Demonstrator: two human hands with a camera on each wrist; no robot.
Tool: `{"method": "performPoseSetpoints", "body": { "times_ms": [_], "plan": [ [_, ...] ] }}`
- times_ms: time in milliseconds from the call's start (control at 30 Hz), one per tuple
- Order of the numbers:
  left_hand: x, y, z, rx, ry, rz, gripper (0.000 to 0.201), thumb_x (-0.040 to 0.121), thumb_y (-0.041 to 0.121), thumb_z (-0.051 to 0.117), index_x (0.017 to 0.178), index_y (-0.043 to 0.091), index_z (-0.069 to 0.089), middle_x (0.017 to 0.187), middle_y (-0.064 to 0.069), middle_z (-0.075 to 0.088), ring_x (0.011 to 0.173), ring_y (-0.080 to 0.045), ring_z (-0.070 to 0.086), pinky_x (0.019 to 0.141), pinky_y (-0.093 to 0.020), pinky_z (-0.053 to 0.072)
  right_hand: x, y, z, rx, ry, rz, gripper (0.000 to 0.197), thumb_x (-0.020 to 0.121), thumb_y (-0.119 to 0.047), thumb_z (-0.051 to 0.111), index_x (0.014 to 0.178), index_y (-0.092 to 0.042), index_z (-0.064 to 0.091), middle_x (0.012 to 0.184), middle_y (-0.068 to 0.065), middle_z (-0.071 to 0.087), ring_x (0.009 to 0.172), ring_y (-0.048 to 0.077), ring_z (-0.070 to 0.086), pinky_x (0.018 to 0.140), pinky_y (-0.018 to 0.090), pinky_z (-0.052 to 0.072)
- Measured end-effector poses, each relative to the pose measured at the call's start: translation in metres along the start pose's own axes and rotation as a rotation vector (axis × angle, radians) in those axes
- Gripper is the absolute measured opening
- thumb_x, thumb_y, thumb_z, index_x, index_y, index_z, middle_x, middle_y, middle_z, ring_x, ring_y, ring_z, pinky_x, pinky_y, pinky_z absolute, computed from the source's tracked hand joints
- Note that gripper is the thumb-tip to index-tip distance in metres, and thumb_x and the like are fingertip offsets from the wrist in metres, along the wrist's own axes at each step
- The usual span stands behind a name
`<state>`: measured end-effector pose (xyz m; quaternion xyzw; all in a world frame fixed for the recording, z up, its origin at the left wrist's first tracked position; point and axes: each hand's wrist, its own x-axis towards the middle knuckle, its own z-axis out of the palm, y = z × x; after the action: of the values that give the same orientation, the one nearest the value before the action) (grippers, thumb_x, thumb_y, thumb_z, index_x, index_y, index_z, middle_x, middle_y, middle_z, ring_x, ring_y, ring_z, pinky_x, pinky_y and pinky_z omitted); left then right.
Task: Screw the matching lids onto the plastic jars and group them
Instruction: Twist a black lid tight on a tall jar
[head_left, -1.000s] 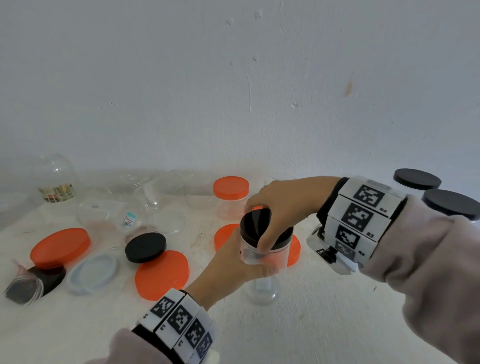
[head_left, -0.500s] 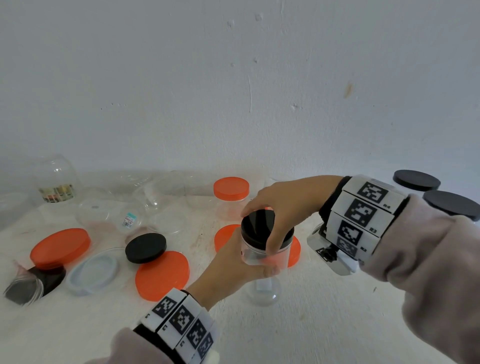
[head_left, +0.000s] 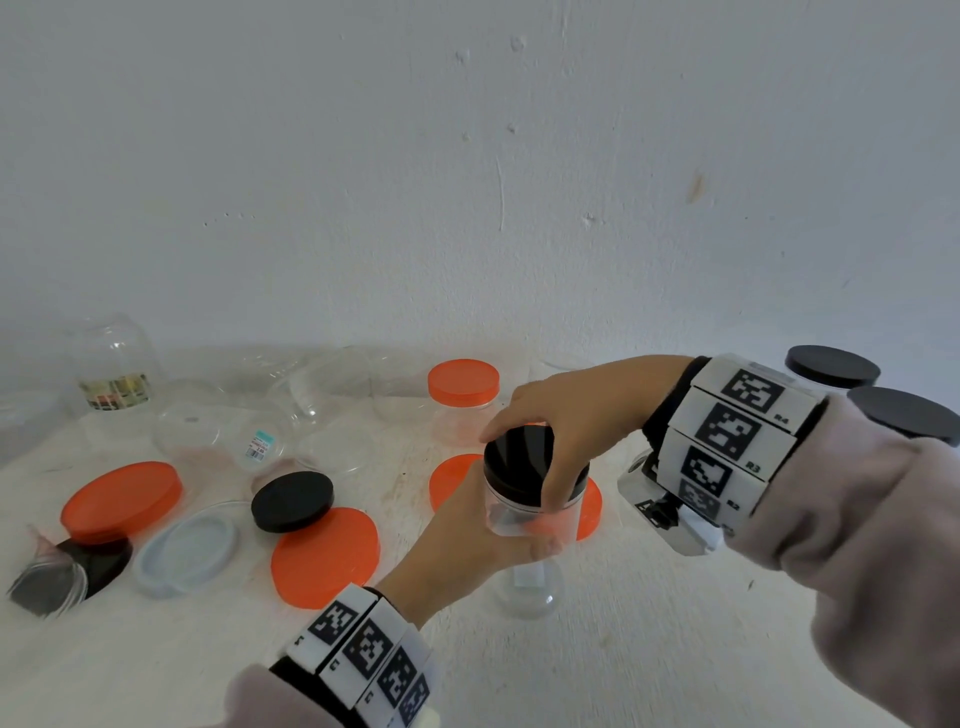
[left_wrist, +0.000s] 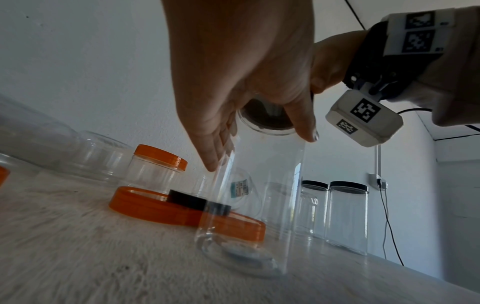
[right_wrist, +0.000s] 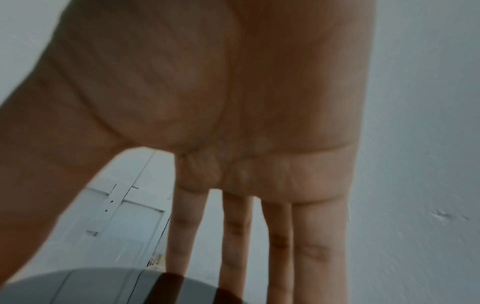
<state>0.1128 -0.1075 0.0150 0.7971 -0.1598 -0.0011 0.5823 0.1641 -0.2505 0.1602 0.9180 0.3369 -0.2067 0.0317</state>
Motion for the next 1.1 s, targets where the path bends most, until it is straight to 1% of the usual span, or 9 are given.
{"method": "performPoseSetpoints", "body": {
  "times_ms": [133,233,400,467,533,633,800,967,1100],
  "plan": [
    [-0.001,0.002,0.001,0.01,0.007,0.002,0.071,0.059,0.041,0.081,0.112,0.055,0.035,0.103,0.056,0.044,0.099,0.031,0.041,0.07,0.007,0.035,-0.001,-0.002,0.002,-0.014,0.074,-0.032,0.075,0.069,-0.052,0.078,0.135,-0.044,0.045,0.119,-0.018,0.043,0.117,0.009,0.042,0.097,0.034,0.044],
    [-0.001,0.002,0.001,-0.004,0.004,-0.002,0.071,0.059,0.04,0.081,0.112,0.054,0.036,0.103,0.054,0.046,0.099,0.03,0.043,0.07,0.007,0.036,0.0,-0.003,0.003,-0.028,0.098,-0.03,0.075,0.066,-0.058,0.077,0.133,-0.043,0.046,0.114,-0.018,0.042,0.114,0.01,0.044,0.094,0.035,0.046],
    [-0.001,0.004,-0.001,-0.003,-0.029,-0.016,0.073,0.066,0.03,0.084,0.115,0.053,0.036,0.106,0.05,0.049,0.101,0.028,0.044,0.071,0.005,0.037,0.001,-0.001,0.006,-0.013,0.139,-0.016,0.073,0.063,-0.064,0.075,0.128,-0.041,0.049,0.099,-0.02,0.042,0.103,0.011,0.05,0.082,0.03,0.05],
    [0.0,0.003,-0.002,-0.004,-0.034,-0.027,0.075,0.067,0.027,0.085,0.117,0.054,0.036,0.109,0.044,0.053,0.102,0.025,0.046,0.072,0.003,0.039,0.001,-0.001,0.008,-0.015,0.145,-0.018,0.072,0.063,-0.066,0.074,0.127,-0.041,0.049,0.096,-0.021,0.042,0.101,0.011,0.051,0.08,0.029,0.05],
    [0.001,0.004,-0.002,-0.004,-0.036,-0.035,0.075,0.067,0.026,0.086,0.118,0.053,0.037,0.111,0.039,0.055,0.104,0.022,0.047,0.073,0.003,0.04,0.0,-0.001,0.009,-0.01,0.148,-0.019,0.073,0.063,-0.067,0.073,0.127,-0.04,0.049,0.098,-0.02,0.043,0.102,0.011,0.051,0.082,0.031,0.051],
    [0.001,0.005,-0.001,0.004,-0.033,-0.042,0.073,0.067,0.026,0.085,0.117,0.051,0.038,0.108,0.043,0.054,0.102,0.023,0.048,0.072,0.003,0.039,0.0,0.0,0.01,-0.002,0.156,-0.015,0.074,0.063,-0.068,0.073,0.127,-0.04,0.049,0.107,-0.016,0.044,0.106,0.012,0.052,0.087,0.035,0.052],
    [0.002,0.003,-0.001,0.008,-0.011,-0.053,0.073,0.066,0.03,0.086,0.117,0.051,0.038,0.113,0.034,0.056,0.101,0.025,0.047,0.071,0.004,0.038,0.001,0.0,0.013,-0.004,0.178,-0.003,0.071,0.063,-0.069,0.071,0.125,-0.04,0.051,0.1,-0.017,0.043,0.102,0.013,0.052,0.085,0.035,0.052],
    [0.001,0.002,0.0,0.007,-0.001,-0.064,0.075,0.065,0.035,0.086,0.116,0.057,0.036,0.108,0.043,0.054,0.101,0.025,0.047,0.07,0.004,0.039,0.005,0.001,0.021,0.039,0.237,0.028,0.072,0.057,-0.078,0.065,0.113,-0.034,0.057,0.102,-0.009,0.056,0.089,0.019,0.065,0.076,0.039,0.058],
    [0.001,0.003,0.0,0.016,0.006,-0.053,0.074,0.06,0.043,0.083,0.114,0.06,0.035,0.109,0.045,0.052,0.103,0.025,0.046,0.073,-0.001,0.041,0.007,0.001,0.028,0.056,0.27,0.103,0.07,0.059,-0.083,0.06,0.104,-0.029,0.055,0.091,-0.006,0.059,0.071,0.018,0.067,0.055,0.026,0.051]
  ]
}}
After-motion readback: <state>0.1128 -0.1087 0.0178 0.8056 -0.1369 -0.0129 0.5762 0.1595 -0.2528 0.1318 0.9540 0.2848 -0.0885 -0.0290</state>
